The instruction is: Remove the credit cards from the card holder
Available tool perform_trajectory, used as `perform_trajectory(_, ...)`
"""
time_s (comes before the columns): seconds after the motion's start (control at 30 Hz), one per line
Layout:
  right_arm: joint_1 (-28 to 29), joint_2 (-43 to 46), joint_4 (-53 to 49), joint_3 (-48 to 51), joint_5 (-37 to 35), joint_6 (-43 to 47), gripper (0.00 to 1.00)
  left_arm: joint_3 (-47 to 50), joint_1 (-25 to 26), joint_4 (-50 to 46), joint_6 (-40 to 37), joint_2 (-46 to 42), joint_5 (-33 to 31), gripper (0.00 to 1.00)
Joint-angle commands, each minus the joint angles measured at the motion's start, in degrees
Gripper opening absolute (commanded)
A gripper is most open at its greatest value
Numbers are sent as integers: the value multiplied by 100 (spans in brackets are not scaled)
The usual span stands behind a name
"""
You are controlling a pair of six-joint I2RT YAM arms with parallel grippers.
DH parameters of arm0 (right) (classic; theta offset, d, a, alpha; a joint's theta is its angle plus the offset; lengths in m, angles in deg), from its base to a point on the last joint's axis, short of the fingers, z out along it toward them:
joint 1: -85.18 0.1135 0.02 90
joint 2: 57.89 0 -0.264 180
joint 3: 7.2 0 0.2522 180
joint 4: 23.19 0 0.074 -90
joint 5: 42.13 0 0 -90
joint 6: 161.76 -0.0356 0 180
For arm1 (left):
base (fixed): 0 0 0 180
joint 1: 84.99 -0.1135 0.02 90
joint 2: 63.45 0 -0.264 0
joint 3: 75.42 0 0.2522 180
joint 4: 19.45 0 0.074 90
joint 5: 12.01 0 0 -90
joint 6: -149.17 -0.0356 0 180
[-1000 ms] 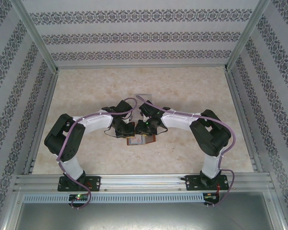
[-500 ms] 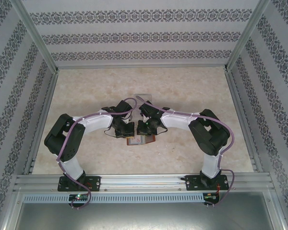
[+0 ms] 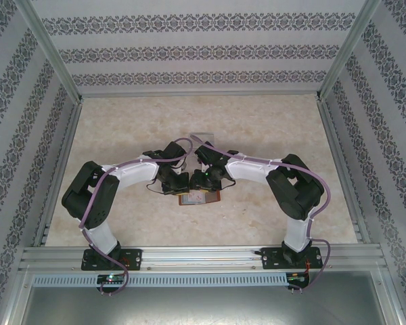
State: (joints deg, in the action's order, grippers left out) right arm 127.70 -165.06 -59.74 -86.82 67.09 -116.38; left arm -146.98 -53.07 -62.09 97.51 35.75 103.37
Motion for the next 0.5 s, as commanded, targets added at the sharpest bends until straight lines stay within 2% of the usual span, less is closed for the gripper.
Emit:
perform_trajectory(0.0,26,162,-142,65,-281,43,40,-69,94,-148,-48,-33,-82,9)
perform_trajectory(0.47,-183,386,187,506,-22,-96,35,-57,89,-346,-91,291,-189,8)
